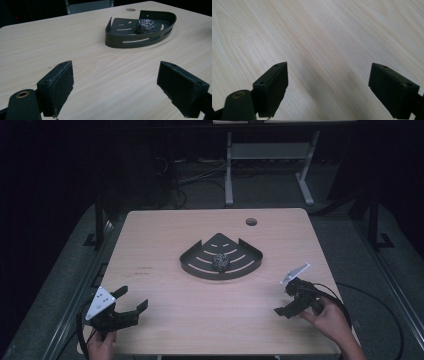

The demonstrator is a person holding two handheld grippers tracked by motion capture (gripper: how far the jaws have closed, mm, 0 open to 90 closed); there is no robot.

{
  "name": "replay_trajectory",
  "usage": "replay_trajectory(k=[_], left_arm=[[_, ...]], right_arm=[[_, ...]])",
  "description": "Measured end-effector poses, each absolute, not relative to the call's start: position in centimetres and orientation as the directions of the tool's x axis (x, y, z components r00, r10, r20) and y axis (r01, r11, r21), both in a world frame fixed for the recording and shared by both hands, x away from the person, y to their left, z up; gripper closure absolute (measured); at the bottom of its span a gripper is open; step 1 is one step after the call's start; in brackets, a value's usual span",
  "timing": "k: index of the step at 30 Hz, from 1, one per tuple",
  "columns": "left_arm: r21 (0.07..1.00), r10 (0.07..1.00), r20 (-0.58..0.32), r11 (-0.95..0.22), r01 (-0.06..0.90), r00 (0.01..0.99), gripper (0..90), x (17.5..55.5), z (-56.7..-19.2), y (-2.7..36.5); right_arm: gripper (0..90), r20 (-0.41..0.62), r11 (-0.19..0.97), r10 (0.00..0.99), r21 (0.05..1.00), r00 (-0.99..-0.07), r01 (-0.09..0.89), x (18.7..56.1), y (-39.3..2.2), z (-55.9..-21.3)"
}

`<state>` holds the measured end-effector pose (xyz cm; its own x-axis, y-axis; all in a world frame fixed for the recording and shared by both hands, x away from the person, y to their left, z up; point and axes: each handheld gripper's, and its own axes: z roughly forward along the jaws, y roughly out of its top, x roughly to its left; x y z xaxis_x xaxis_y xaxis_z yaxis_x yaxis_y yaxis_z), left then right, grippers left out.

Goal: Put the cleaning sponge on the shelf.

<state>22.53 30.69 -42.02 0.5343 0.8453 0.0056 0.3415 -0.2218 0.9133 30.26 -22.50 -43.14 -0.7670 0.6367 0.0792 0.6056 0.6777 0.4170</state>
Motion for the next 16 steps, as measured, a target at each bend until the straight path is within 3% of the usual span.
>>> replay_trajectory(k=[16], left_arm=[[0.91, 0.841, 0.006, -0.228, 0.346, 0.54, 13.2, 22.7, -42.1, 30.3]], right_arm=[[15.2, 0.079, 0.664, 0.64, 0.444, -0.764, 0.602, 28.2, -23.1, -43.4]])
